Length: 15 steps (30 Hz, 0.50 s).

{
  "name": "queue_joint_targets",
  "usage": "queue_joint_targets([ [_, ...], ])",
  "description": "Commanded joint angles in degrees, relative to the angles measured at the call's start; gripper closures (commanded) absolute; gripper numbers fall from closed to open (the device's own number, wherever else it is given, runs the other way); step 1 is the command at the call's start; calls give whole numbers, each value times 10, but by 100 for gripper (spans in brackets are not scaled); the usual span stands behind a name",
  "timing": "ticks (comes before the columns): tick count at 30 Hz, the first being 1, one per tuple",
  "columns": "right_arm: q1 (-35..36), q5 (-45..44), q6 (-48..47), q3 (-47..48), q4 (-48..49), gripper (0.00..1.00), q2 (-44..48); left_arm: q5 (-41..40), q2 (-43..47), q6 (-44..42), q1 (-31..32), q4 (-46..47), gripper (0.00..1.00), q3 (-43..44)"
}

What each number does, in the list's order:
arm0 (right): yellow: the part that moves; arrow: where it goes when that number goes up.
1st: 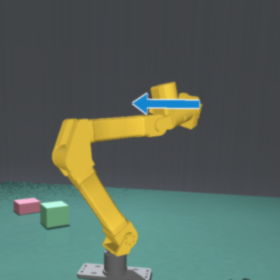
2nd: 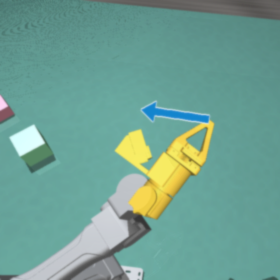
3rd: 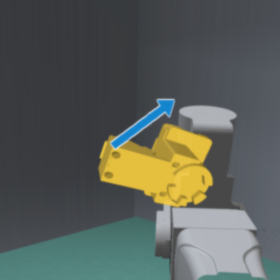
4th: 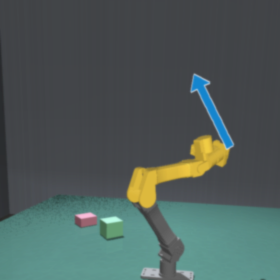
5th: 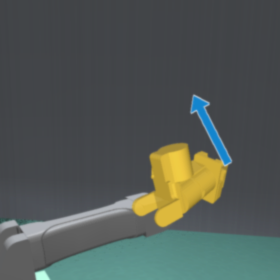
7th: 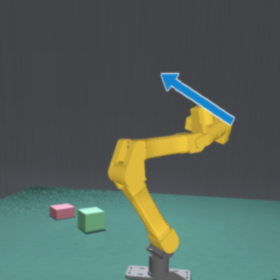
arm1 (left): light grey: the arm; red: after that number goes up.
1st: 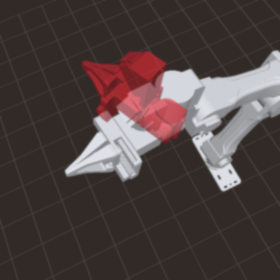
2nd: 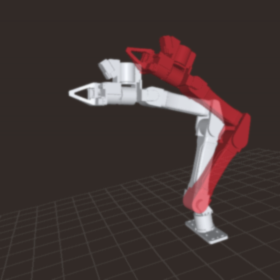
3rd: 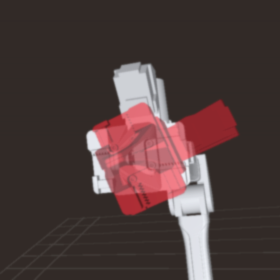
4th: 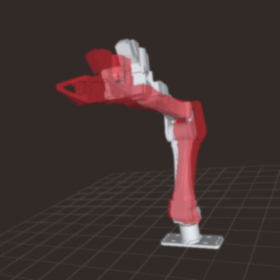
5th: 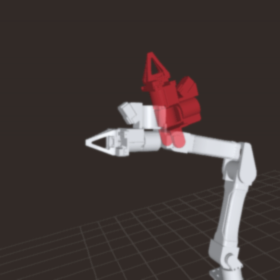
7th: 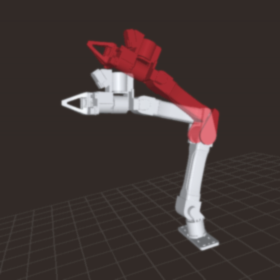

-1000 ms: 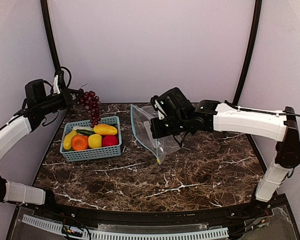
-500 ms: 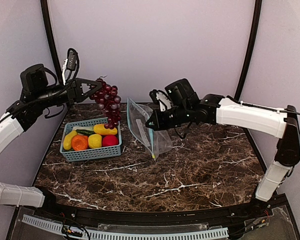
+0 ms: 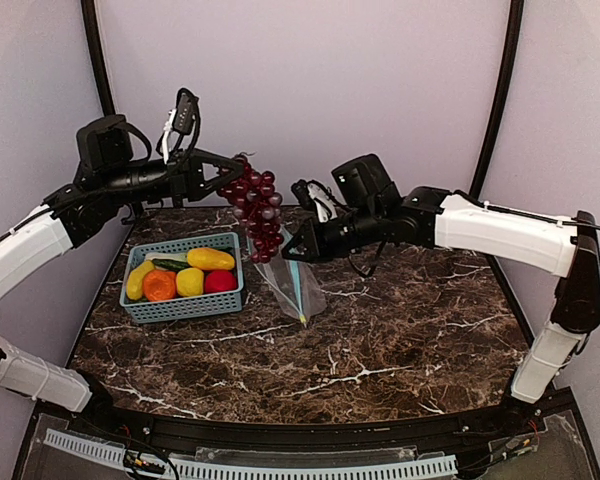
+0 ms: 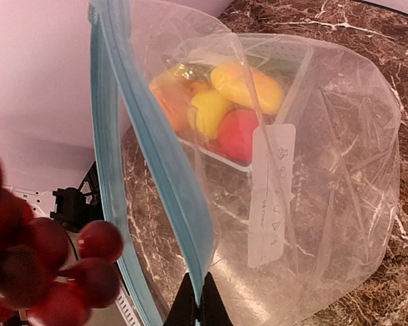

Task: Place the food in the zip-top bag and seal the zipper
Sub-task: Place the fake fruit in the zipper food storage bag.

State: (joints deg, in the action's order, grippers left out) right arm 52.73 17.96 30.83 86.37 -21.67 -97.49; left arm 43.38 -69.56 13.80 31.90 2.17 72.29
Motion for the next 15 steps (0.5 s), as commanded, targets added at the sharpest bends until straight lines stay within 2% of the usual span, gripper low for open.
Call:
queue_joint_targets([
  [1,-4,44,12,9,35,100,32,-4,-11,-34,5,39,99,0],
  [9,-5,82,24,11,44,100,31,-20,-24,-52,5,81,99,-30],
  [15,-5,82,29,6,48,100,35,-30,-23,-83,5,44,99,-43],
])
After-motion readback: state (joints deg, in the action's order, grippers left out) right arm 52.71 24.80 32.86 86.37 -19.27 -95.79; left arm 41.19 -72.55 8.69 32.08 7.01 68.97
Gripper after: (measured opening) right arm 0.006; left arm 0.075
